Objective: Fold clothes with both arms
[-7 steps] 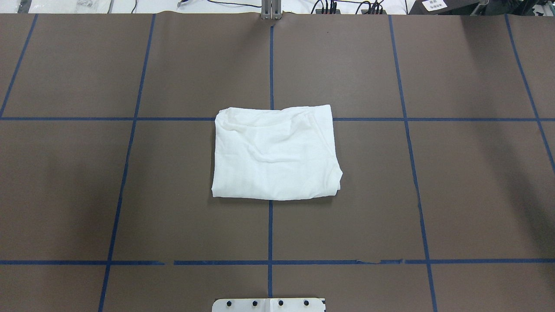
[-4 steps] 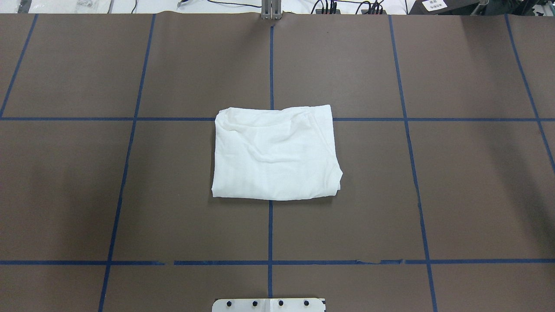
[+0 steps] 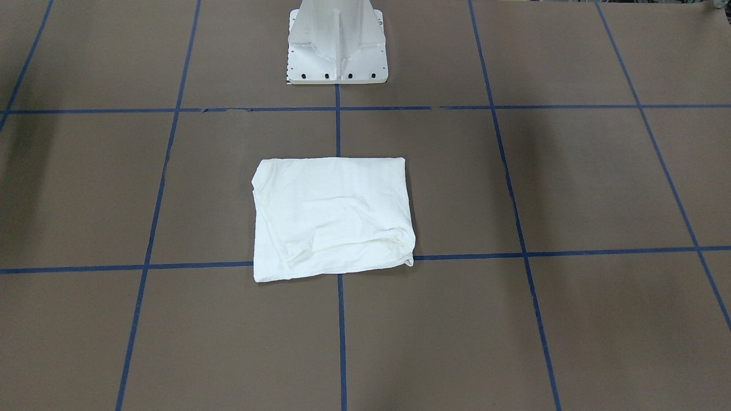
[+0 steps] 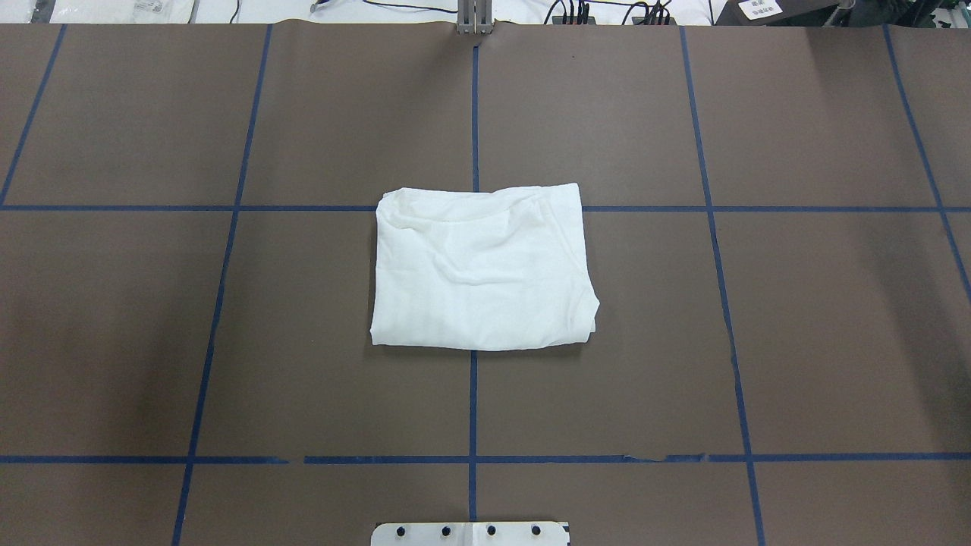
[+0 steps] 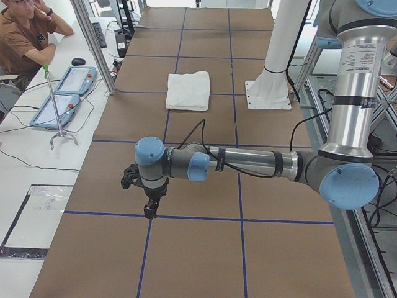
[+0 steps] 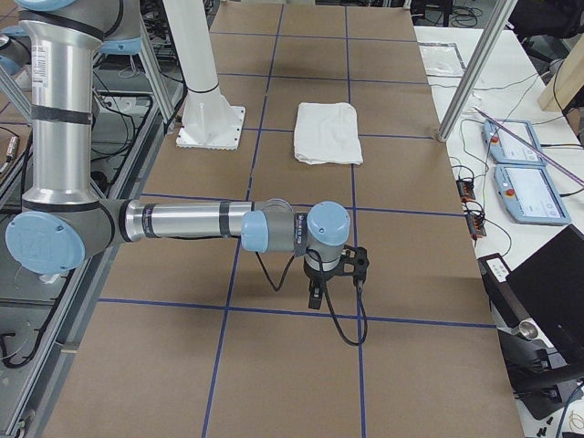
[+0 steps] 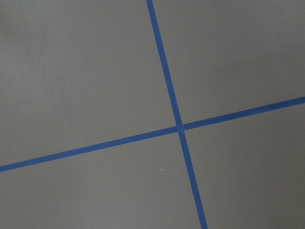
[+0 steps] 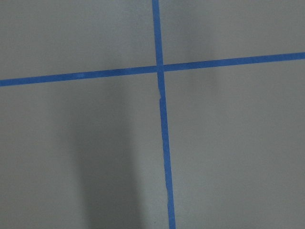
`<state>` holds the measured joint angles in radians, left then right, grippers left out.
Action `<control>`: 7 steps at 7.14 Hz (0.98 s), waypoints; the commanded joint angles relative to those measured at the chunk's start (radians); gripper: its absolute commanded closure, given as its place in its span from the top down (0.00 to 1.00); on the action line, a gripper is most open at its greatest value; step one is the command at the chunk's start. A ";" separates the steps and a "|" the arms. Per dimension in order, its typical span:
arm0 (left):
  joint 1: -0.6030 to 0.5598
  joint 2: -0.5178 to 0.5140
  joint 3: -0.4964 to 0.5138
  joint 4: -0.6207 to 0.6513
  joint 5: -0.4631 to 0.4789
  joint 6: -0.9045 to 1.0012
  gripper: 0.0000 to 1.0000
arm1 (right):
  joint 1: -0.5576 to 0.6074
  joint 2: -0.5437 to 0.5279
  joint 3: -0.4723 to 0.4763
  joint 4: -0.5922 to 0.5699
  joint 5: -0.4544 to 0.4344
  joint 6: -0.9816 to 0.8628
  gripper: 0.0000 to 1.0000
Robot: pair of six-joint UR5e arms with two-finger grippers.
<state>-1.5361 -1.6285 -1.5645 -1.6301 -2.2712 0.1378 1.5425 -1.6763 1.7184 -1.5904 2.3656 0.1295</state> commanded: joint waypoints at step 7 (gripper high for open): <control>-0.004 0.001 0.012 -0.005 -0.025 -0.091 1.00 | 0.024 -0.036 -0.014 0.076 -0.002 0.004 1.00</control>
<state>-1.5398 -1.6277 -1.5513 -1.6348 -2.2929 0.1038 1.5661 -1.7132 1.7035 -1.5152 2.3639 0.1300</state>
